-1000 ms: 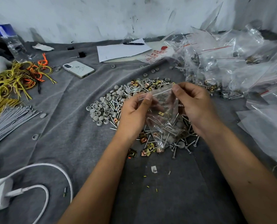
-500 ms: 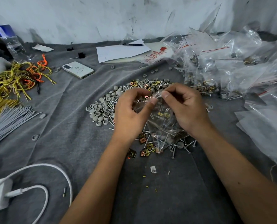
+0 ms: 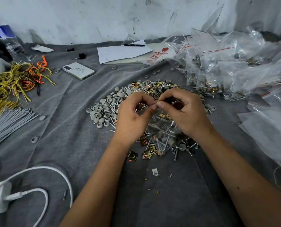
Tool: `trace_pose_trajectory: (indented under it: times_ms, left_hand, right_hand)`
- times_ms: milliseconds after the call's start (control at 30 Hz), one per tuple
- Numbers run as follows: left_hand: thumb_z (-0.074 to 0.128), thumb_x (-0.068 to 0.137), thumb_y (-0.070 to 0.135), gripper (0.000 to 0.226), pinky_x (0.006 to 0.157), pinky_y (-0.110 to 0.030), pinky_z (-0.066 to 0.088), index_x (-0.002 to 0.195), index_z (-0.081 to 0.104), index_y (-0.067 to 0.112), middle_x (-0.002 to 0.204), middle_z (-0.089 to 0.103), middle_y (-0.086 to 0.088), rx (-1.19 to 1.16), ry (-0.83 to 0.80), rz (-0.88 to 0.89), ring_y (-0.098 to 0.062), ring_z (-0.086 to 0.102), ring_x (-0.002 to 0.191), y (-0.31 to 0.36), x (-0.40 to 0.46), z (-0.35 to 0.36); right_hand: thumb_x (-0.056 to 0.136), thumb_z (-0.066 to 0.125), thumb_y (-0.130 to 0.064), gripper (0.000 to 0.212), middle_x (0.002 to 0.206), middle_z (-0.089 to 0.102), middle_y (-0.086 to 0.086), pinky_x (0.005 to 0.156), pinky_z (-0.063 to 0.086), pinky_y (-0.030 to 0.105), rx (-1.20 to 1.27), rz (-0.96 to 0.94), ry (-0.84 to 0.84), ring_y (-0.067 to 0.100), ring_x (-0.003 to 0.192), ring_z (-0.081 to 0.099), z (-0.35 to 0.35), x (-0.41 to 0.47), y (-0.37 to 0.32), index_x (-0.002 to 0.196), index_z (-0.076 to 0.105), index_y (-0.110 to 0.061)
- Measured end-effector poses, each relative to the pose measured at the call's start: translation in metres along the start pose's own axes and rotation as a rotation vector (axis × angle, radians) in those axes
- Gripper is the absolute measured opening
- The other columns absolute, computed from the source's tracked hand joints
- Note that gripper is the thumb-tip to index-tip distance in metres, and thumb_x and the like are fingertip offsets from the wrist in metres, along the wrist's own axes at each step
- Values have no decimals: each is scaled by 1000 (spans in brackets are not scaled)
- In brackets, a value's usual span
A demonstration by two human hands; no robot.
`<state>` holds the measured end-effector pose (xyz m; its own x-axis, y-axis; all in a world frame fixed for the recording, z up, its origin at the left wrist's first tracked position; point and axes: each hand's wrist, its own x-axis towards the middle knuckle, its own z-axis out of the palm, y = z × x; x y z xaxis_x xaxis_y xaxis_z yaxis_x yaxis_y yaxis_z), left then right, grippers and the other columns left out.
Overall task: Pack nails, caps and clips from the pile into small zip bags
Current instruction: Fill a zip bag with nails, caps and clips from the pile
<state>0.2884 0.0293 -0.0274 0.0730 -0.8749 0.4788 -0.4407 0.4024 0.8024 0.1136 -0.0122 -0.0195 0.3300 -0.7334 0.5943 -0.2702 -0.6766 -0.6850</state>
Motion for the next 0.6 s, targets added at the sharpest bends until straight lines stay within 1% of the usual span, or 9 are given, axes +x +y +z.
trace_pose_trajectory:
  times_ms: [67, 133, 233, 333, 400, 467, 533, 600]
  left_hand:
    - [74, 91, 19, 6, 84, -52, 55, 90, 68, 16, 93, 71, 1, -11, 0, -2, -21, 68, 90, 1, -1, 0]
    - [73, 91, 17, 5, 84, -53, 55, 91, 69, 15, 94, 72, 0, -24, -7, -10, -21, 68, 90, 0, 0, 0]
    - [73, 93, 12, 4, 86, -53, 54, 91, 70, 11, 96, 72, -2, -12, -17, -6, -22, 68, 93, -1, 0, 0]
    - [68, 95, 15, 7, 87, -54, 53, 92, 68, 8, 97, 71, -6, 4, -40, 14, -27, 67, 97, 0, -1, 1]
    - [66, 95, 18, 10, 87, -54, 52, 93, 67, 9, 97, 70, -5, 24, -44, 27, -28, 65, 97, 0, -2, 2]
    - [65, 96, 20, 10, 86, -54, 51, 92, 67, 11, 95, 70, -3, 39, -37, 42, -26, 65, 96, 1, -2, 3]
    - [67, 97, 19, 8, 85, -54, 51, 92, 68, 13, 93, 69, -1, 38, -30, 46, -24, 65, 94, 0, -1, 3]
    - [67, 98, 19, 8, 86, -56, 51, 93, 68, 13, 95, 70, -2, 25, -40, 26, -26, 65, 96, -1, 0, 2]
  right_hand:
    - [89, 77, -11, 8, 94, 72, -5, 83, 54, 28, -18, -8, -5, 11, 92, 68, 0, 0, 0, 97, 75, -10]
    - [90, 76, -11, 8, 93, 72, -4, 84, 53, 27, -28, -13, -12, 11, 92, 68, 0, 0, -1, 97, 76, -9]
    - [91, 75, -10, 7, 93, 72, -4, 82, 52, 23, -37, -15, -17, 9, 90, 68, -1, 0, -3, 98, 76, -10]
    - [91, 74, -9, 7, 91, 72, -4, 79, 51, 19, -47, -19, -28, 7, 88, 67, -1, 0, -4, 98, 76, -9]
    - [92, 74, -8, 6, 90, 71, -4, 77, 49, 19, -58, -21, -33, 7, 86, 67, 0, 0, -4, 97, 76, -7]
    - [92, 72, -7, 4, 88, 69, -3, 75, 48, 19, -69, -28, -35, 8, 84, 65, 1, 0, -4, 95, 74, -6]
    - [94, 70, -7, 2, 87, 67, -3, 72, 47, 20, -59, -25, -29, 11, 82, 63, 1, 0, -4, 94, 72, -6]
    - [95, 68, -7, 3, 86, 65, -4, 71, 47, 21, -52, -22, -19, 12, 81, 62, 2, 0, -4, 92, 69, -6]
